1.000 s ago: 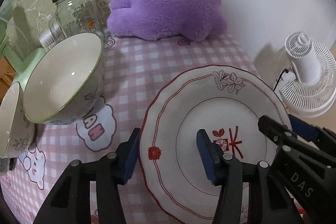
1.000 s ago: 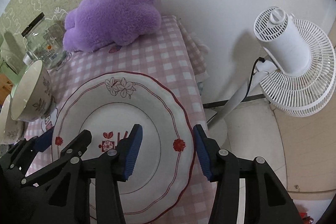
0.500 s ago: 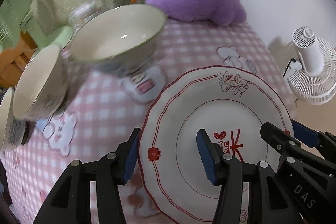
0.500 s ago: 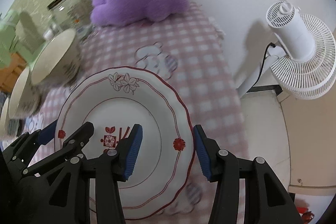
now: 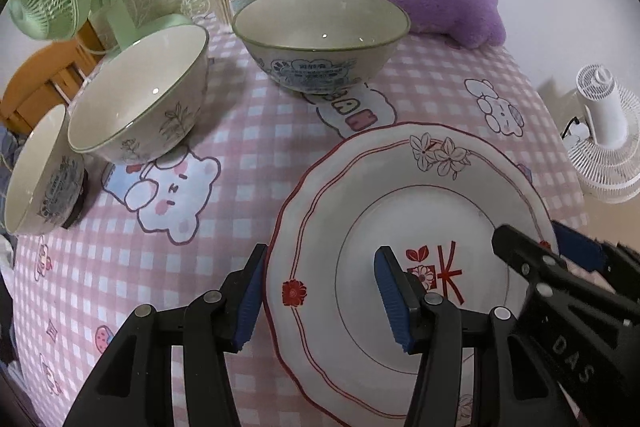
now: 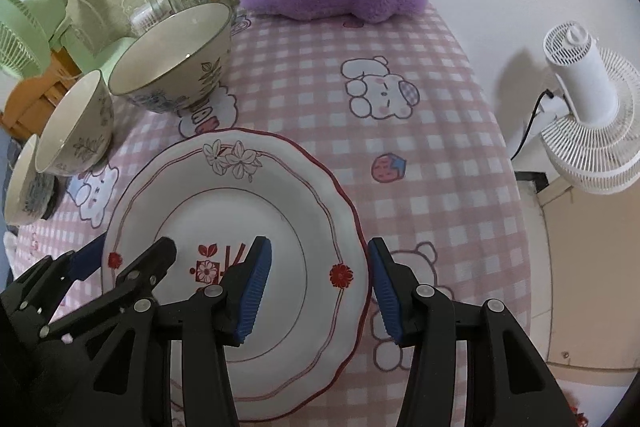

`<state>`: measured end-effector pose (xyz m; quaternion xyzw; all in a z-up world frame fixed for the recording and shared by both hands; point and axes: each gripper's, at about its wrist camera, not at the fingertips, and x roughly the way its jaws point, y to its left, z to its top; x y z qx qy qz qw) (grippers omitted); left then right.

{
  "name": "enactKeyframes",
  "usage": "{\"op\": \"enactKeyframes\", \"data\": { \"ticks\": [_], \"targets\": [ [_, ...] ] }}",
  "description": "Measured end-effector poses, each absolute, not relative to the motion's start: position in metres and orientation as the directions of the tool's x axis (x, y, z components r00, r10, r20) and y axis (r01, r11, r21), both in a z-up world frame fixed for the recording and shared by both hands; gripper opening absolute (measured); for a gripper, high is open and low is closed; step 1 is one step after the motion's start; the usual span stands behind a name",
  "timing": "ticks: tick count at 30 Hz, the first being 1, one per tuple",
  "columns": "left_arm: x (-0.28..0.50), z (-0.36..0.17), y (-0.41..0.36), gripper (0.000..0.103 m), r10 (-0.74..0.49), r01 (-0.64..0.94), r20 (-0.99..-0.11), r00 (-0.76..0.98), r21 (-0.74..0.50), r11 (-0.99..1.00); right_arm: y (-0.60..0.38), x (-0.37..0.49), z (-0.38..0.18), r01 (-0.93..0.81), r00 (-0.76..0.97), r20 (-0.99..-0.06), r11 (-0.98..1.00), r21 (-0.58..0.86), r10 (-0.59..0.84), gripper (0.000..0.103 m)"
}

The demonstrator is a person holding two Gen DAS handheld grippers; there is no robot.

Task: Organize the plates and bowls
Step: 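Grasp the rim of the red-rimmed white plate with both grippers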

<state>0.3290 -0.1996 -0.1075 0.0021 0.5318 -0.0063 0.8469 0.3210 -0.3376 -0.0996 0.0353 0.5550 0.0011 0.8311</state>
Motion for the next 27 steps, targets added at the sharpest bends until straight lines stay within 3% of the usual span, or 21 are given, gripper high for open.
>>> {"op": "enactKeyframes", "data": {
  "ticks": [13,27],
  "targets": [
    [0.334,-0.11,-0.199,0.054,-0.008,-0.025,-0.898,0.441,-0.022,0.999,-0.333,0.33,-0.113,0.003,0.378,-0.926,1.0,0.007,0.006,0.05],
    [0.297,-0.05,-0.186,0.054,-0.013,-0.007,-0.852,0.523,-0.02,1.0,-0.326,0.3,-0.055,0.024,0.461,-0.887,1.0,0.013,0.001,0.05]
  ]
}}
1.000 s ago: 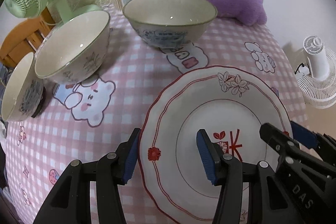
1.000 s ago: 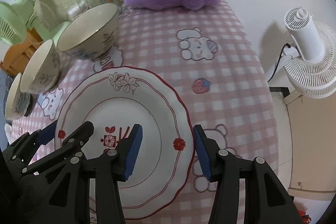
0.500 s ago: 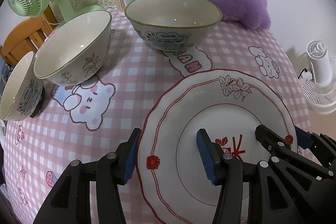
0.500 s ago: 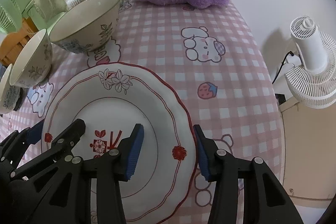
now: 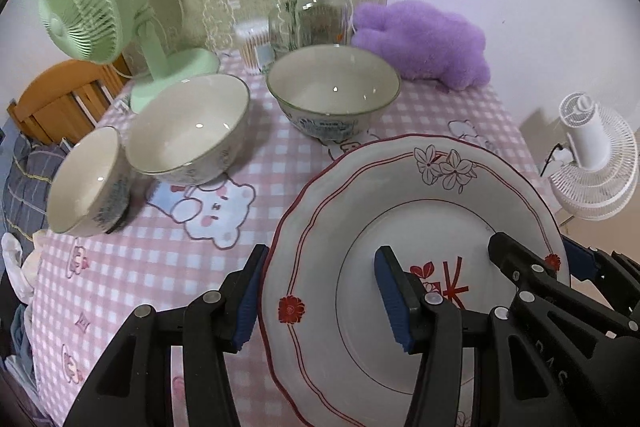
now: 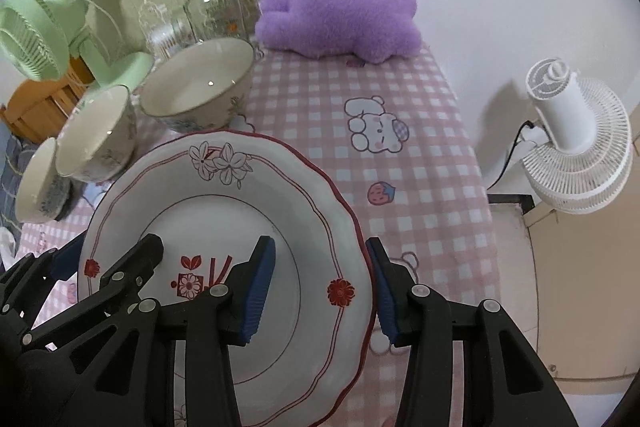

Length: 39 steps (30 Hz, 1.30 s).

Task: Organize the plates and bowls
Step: 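Grasp the rim of the red-rimmed white plate with both grippers, then lift the red-rimmed plate with both grippers and carry it over the yellow-flower stack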

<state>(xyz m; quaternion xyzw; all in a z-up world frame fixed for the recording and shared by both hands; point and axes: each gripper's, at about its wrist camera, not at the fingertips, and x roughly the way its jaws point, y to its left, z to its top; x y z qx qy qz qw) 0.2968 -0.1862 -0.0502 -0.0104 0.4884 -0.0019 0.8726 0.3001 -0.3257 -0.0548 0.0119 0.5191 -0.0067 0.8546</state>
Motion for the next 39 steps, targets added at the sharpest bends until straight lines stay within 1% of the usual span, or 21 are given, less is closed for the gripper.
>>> {"op": "enactKeyframes", "data": {
  "ticks": [8,14,22,28,33,39],
  "targets": [
    [0.255,-0.029,-0.173,0.054,-0.043,0.019,-0.837,0.546,-0.039,0.999,-0.309,0.254,-0.023,0.04,0.494,-0.869,0.999,-0.003,-0.023,0.05],
    [0.22,-0.025,-0.167,0.054,-0.073,0.059,-0.828,0.555,-0.048,0.997,-0.298,0.207,-0.014,0.071,0.489,-0.87,0.997,-0.029,-0.06,0.05],
    [0.181,-0.033,-0.169,0.054,-0.137,0.158,-0.836,0.532,-0.061,0.986,-0.292,0.153,-0.015,0.159,0.469,-0.874,0.986,-0.054,-0.124,0.05],
    [0.158,-0.043,-0.186,0.054,-0.163,0.194,-0.851,0.499,-0.073,0.978,-0.303,0.124,-0.021,0.206,0.446,-0.882,0.976,-0.064,-0.152,0.05],
    [0.146,-0.054,-0.205,0.054,-0.173,0.194,-0.865,0.472,-0.089,0.977,-0.323,0.112,-0.028,0.209,0.431,-0.889,0.976,-0.067,-0.153,0.049],
    [0.137,-0.068,-0.225,0.054,-0.143,0.179,-0.886,0.442,-0.069,0.981,-0.345,0.103,-0.041,0.18,0.406,-0.904,0.982,-0.065,-0.134,0.048]
  ]
}}
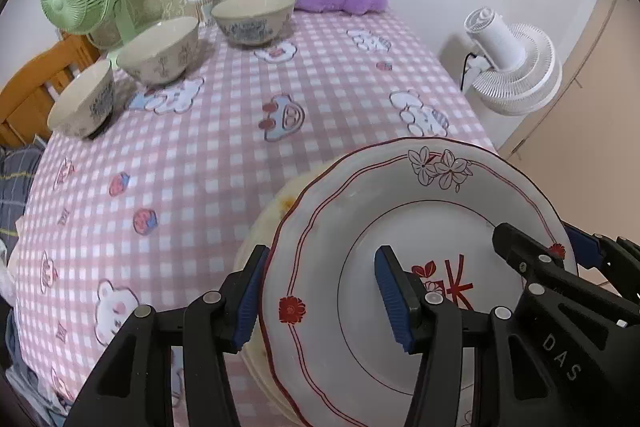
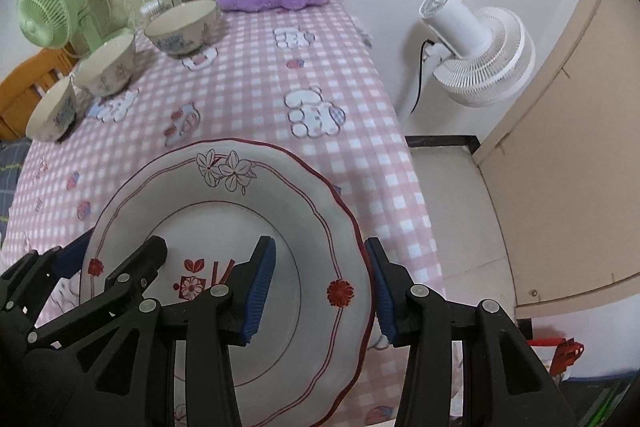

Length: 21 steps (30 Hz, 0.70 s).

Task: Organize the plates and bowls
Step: 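Lift the red-rimmed plate with both grippers and carry it over the yellow-flower stack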

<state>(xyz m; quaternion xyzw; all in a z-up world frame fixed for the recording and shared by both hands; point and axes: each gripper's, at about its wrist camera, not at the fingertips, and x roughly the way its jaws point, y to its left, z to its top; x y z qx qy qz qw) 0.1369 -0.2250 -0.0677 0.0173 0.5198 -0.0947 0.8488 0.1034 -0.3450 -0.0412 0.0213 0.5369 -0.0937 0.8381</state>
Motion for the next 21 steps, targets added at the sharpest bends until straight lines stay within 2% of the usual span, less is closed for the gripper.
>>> {"op": "enactKeyframes", "data": {
  "ticks": [21],
  "targets": [
    [0.132,-0.087,-0.242,0.055,-0.066,0.079,-0.893,0.446,-0.034,0.996,-0.378,0.106,-0.069,0.066,0.372,-0.928,0.997,0.05,0.022,0.047]
  ]
}}
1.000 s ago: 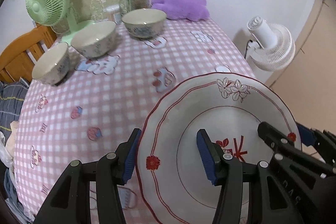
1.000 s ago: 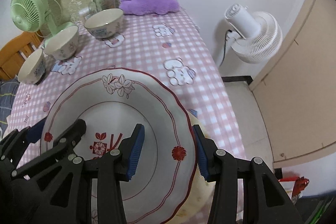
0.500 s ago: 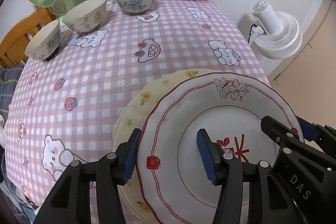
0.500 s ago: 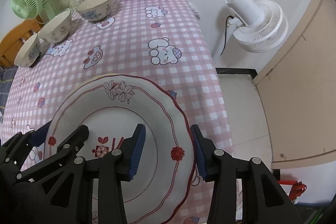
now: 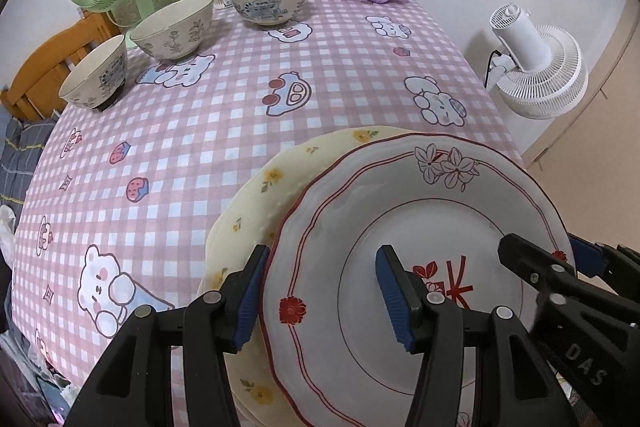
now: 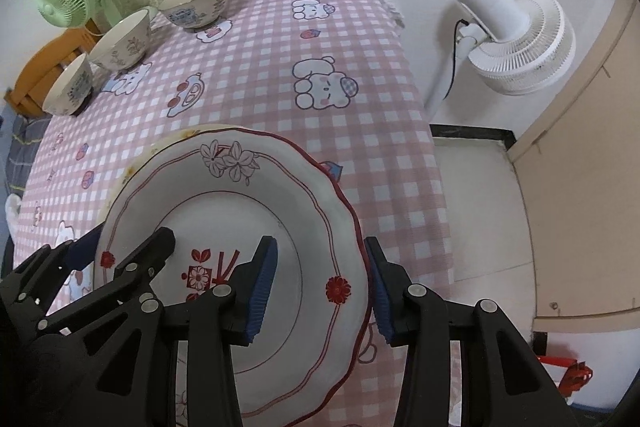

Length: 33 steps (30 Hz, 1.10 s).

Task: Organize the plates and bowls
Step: 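Lift the red-rimmed plate with both grippers and carry it over the yellow-flower stack, then lower the red-rimmed plate onto the yellow-flower stack and open both grippers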

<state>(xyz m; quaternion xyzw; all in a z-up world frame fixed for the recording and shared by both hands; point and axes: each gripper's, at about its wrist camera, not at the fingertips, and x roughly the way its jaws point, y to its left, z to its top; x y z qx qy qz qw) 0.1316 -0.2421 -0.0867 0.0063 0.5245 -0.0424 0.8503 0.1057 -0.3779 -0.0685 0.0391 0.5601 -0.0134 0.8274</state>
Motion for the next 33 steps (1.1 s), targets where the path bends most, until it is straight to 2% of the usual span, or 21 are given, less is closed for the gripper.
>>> {"op": "enactKeyframes", "data": {
  "ticks": [3,4,6,16,19,29,33],
  "targets": [
    [0.132,-0.086,-0.243,0.055,-0.059,0.07,-0.892,0.447,-0.031,0.997,-0.383,0.103,-0.065,0.073,0.37,-0.928,0.995,0.072,0.04,0.047],
    [0.132,-0.086,-0.243,0.055,-0.056,0.067,-0.892,0.448,-0.029,0.997,-0.385,0.1,-0.063,0.075,0.375,-0.926,0.994,0.074,0.041,0.042],
    [0.132,-0.086,-0.244,0.055,-0.048,0.063,-0.892,0.449,-0.022,0.998,-0.39,0.097,-0.058,0.081,0.386,-0.921,0.993,0.081,0.044,0.025],
    [0.128,-0.08,-0.25,0.057,0.023,0.066,-0.884,0.466,0.061,0.996,-0.384,0.1,-0.057,0.026,0.39,-0.919,0.997,0.076,0.06,0.022],
    [0.128,-0.082,-0.254,0.057,0.022,0.081,-0.888,0.459,0.067,0.994,-0.37,0.104,-0.055,-0.014,0.399,-0.916,1.0,0.022,0.026,0.022],
    [0.128,-0.078,-0.245,0.057,0.001,0.059,-0.883,0.47,0.032,0.998,-0.367,0.11,-0.069,-0.008,0.354,-0.932,0.997,0.083,0.081,0.023],
    [0.128,-0.078,-0.243,0.061,-0.015,0.061,-0.884,0.468,0.016,0.998,-0.364,0.11,-0.069,-0.021,0.35,-0.934,0.998,0.063,0.066,0.026]
  ]
}}
